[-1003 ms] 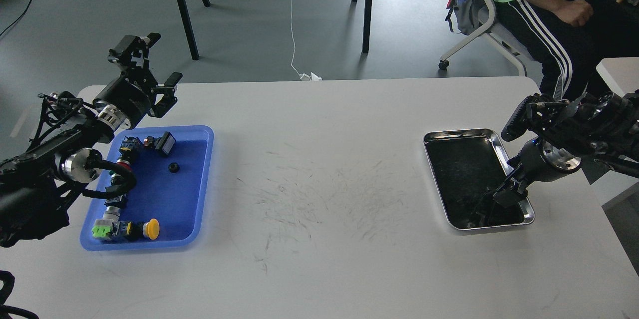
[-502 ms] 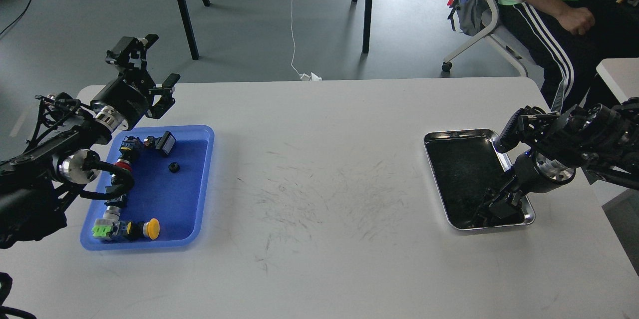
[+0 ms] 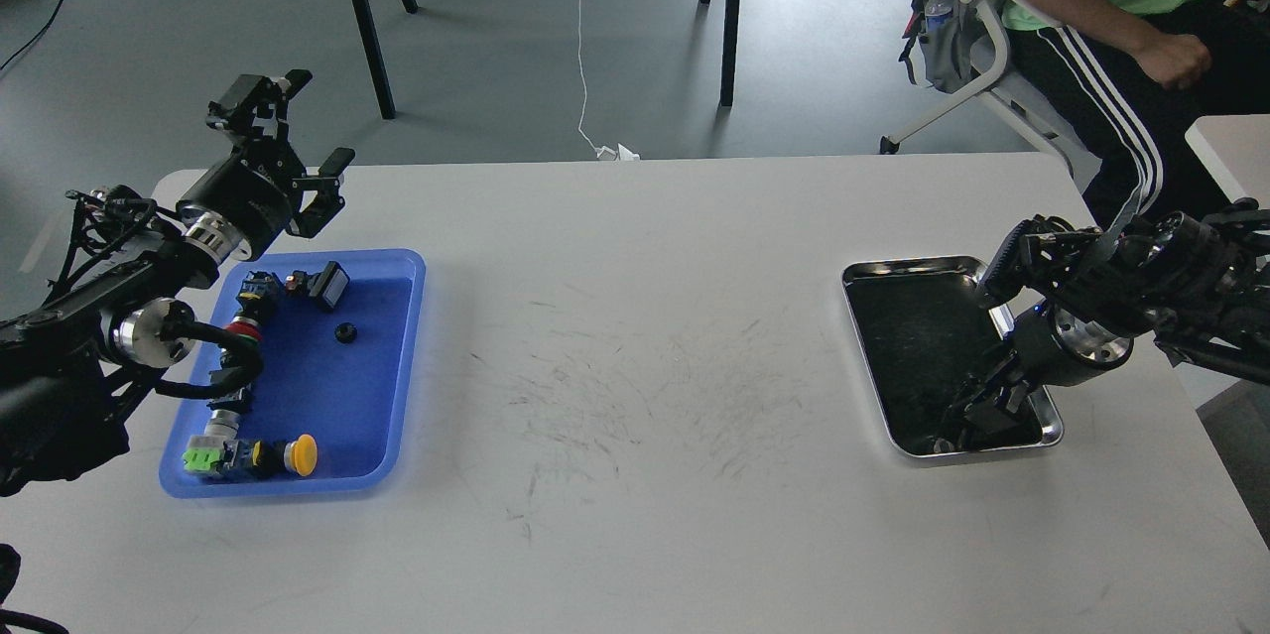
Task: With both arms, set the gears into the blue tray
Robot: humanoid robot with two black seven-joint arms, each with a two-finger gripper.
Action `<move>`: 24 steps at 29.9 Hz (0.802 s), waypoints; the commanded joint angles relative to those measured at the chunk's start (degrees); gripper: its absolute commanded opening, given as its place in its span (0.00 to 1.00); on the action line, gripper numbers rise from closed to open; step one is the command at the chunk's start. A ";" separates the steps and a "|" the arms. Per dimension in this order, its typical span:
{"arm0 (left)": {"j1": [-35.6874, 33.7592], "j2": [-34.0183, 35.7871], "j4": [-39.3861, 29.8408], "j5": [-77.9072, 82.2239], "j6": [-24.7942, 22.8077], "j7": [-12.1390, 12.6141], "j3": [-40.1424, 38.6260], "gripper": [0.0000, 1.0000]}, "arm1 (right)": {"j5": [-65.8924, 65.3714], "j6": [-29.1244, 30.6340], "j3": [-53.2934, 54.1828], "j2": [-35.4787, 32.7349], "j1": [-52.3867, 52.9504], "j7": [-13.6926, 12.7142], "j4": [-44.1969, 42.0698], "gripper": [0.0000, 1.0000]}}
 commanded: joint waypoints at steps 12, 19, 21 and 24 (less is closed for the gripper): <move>0.18 0.02 0.00 0.00 0.06 0.00 0.00 0.99 | 0.09 -1.10 0.06 0.76 -0.64 0.00 -1.62 0.67; 0.18 0.02 0.00 0.00 0.06 0.00 0.09 0.99 | 0.09 -1.36 0.06 0.76 -0.91 0.00 -1.62 0.62; 0.18 0.02 0.00 0.09 0.15 0.00 0.09 0.99 | 0.09 -1.45 0.06 0.76 -0.91 0.00 -1.53 0.57; 0.18 0.02 0.00 0.09 0.15 0.00 0.09 0.99 | 0.09 -1.36 -0.02 0.85 -0.91 0.00 -1.62 0.36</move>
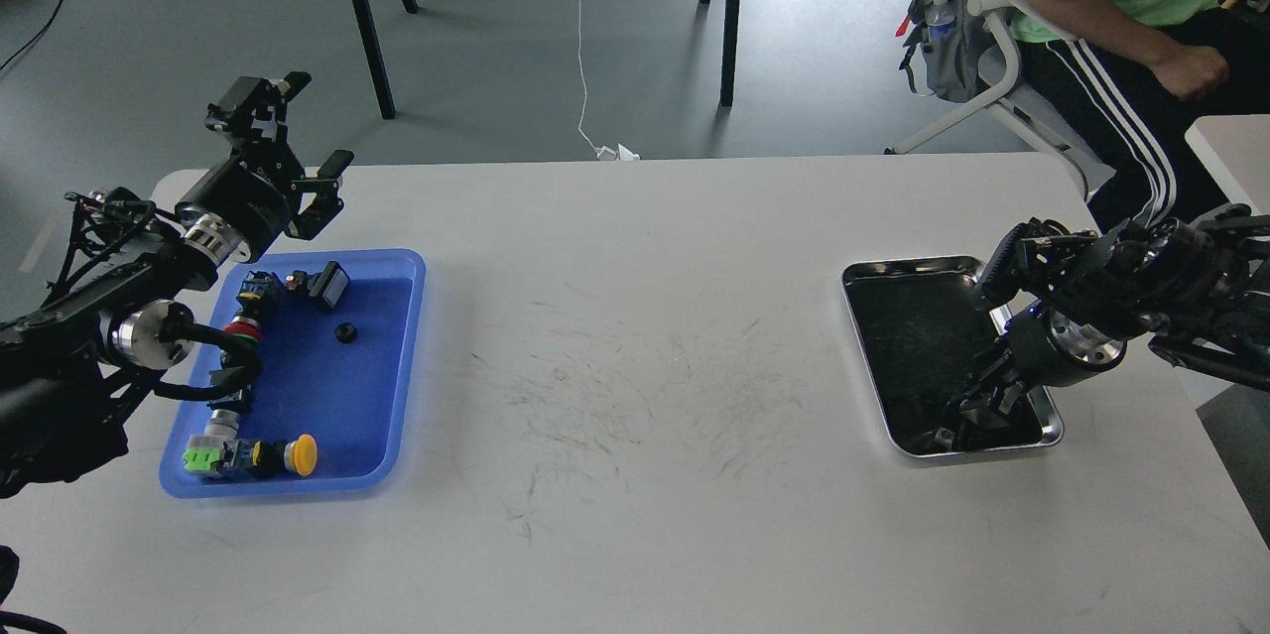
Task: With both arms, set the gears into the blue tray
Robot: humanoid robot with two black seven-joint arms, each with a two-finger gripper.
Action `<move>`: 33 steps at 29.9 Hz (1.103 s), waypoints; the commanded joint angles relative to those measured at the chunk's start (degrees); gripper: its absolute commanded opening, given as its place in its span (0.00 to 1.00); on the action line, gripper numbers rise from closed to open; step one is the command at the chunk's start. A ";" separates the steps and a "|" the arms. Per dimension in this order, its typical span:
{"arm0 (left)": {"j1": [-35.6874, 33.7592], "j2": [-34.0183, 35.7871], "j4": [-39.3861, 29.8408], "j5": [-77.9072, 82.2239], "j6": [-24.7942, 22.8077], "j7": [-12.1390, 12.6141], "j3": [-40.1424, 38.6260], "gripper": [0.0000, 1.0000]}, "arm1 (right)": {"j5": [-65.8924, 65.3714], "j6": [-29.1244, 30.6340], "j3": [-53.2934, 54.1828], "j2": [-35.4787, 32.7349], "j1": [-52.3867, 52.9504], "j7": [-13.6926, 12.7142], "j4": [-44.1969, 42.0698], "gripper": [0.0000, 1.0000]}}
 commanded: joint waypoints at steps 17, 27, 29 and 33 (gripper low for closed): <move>0.00 0.18 0.09 0.03 0.01 0.00 0.09 0.99 | -0.02 0.32 -0.09 0.44 0.61 0.00 -0.15 0.29; 0.09 0.35 0.09 0.03 0.01 0.00 0.18 0.99 | -0.02 0.40 -0.27 0.44 0.26 0.00 0.29 0.18; 0.09 0.35 0.09 0.03 0.10 0.00 0.18 0.99 | -0.11 0.49 -0.62 0.61 0.34 0.00 0.21 0.18; 0.26 0.44 0.09 0.03 0.10 0.00 0.18 0.99 | -0.11 0.49 -0.62 0.70 0.43 0.00 0.29 0.08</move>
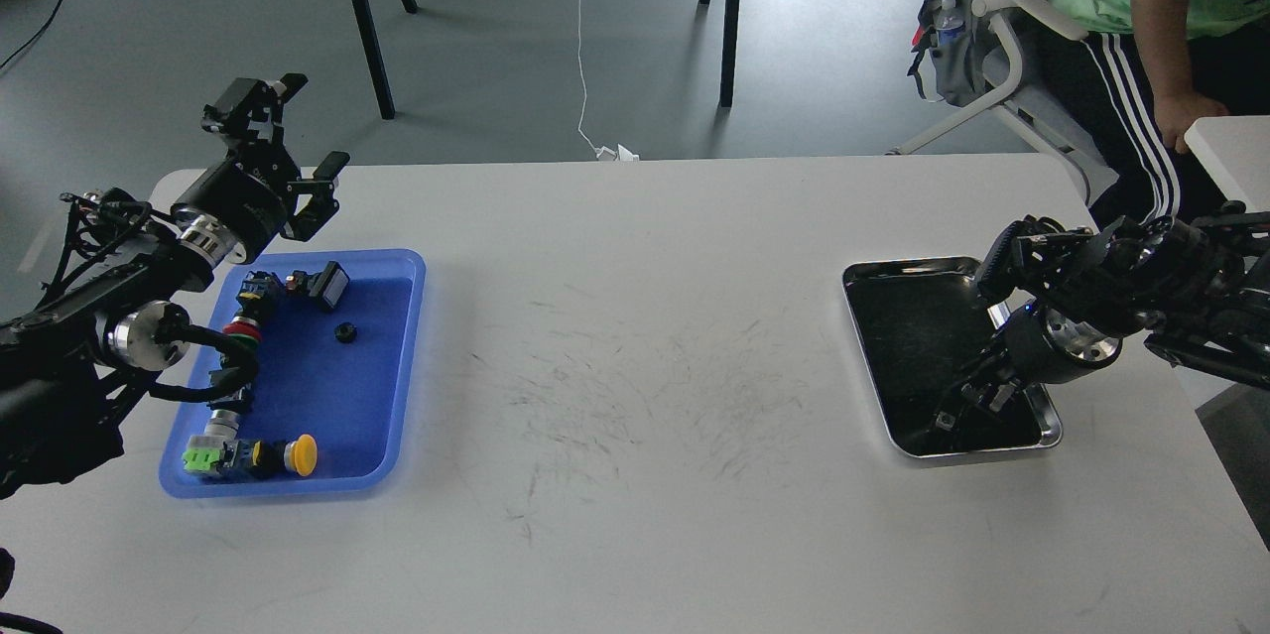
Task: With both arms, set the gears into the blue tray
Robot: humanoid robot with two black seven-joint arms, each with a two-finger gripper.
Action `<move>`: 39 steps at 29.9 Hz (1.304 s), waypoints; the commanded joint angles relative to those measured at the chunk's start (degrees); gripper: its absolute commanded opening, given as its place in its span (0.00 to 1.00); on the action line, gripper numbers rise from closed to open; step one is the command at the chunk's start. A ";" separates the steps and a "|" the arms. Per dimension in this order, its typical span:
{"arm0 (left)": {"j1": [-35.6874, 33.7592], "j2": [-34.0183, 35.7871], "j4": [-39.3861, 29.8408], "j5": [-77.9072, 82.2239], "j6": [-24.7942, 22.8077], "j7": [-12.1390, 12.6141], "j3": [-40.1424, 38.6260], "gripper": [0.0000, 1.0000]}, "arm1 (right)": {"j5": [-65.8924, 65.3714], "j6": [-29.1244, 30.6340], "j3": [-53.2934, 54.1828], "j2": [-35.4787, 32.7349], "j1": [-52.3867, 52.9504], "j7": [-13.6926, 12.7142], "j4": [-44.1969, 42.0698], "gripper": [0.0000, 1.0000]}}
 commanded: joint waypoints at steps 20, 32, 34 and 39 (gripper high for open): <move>0.13 0.97 0.00 0.00 -0.33 0.00 -0.09 0.99 | 0.65 -0.53 13.35 5.14 1.13 0.02 -6.10 0.01; 0.13 4.58 -0.79 -0.62 -0.51 0.00 -0.35 0.99 | 1.61 -6.23 36.91 17.10 -7.13 0.02 -10.77 0.01; 0.13 4.58 -0.79 -0.70 -0.51 0.00 -0.44 0.99 | 2.14 -7.90 38.32 19.38 -8.80 0.02 -11.03 0.01; 0.22 4.66 -0.79 -0.79 -0.60 0.00 -0.44 0.99 | 3.28 -12.03 41.40 24.22 -11.52 0.02 -10.42 0.01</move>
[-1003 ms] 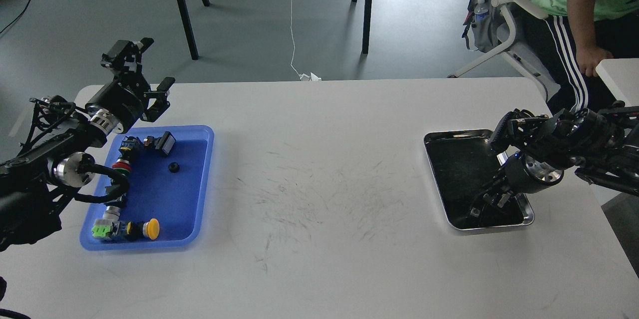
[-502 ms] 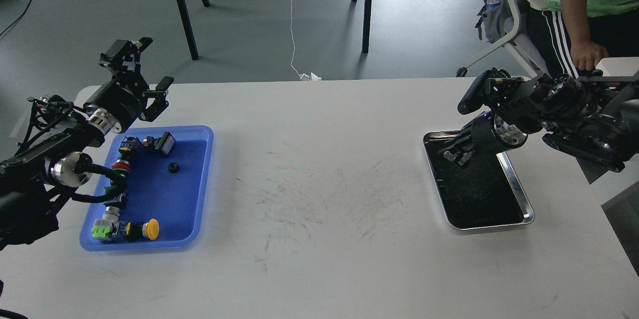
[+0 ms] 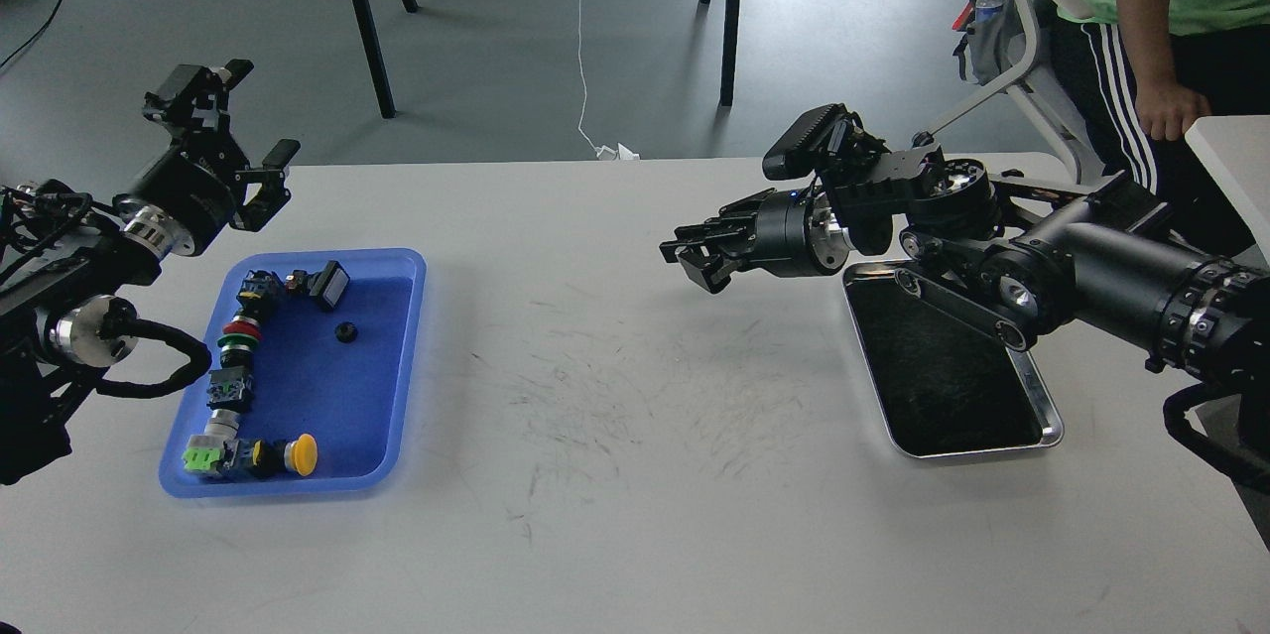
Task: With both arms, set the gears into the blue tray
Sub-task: 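Carry the held part toward the table center with the right gripper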
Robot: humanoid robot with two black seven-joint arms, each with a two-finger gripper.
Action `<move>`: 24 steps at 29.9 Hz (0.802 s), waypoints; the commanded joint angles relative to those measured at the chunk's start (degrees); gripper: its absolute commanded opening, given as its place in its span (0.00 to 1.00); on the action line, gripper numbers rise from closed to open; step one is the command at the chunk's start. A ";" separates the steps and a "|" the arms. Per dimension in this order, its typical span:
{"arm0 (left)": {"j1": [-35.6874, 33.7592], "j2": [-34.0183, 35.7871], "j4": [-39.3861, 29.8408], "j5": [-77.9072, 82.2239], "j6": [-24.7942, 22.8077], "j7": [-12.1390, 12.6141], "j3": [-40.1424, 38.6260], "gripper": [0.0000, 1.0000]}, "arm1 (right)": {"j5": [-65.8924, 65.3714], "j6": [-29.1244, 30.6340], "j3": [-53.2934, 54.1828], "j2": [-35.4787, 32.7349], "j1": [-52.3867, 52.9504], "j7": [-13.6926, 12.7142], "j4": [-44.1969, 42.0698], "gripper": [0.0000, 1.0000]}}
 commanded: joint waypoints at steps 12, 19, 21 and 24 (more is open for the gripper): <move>0.09 1.26 -0.09 -0.26 -0.21 0.00 -0.19 0.99 | 0.26 -4.40 -0.05 9.65 -5.23 0.00 0.26 0.01; 0.35 1.53 -0.18 -0.26 -0.21 0.00 -0.19 0.99 | 0.17 -4.66 -3.92 9.65 -7.87 0.00 -1.93 0.01; 0.35 1.70 -0.18 -0.26 -0.12 0.00 -0.19 0.99 | 0.09 -4.66 -4.18 9.65 -8.22 0.00 -2.29 0.01; 0.44 2.05 -0.18 -0.26 -0.21 0.00 -0.19 0.99 | 0.09 -4.75 -4.36 9.65 -8.31 0.00 -2.29 0.01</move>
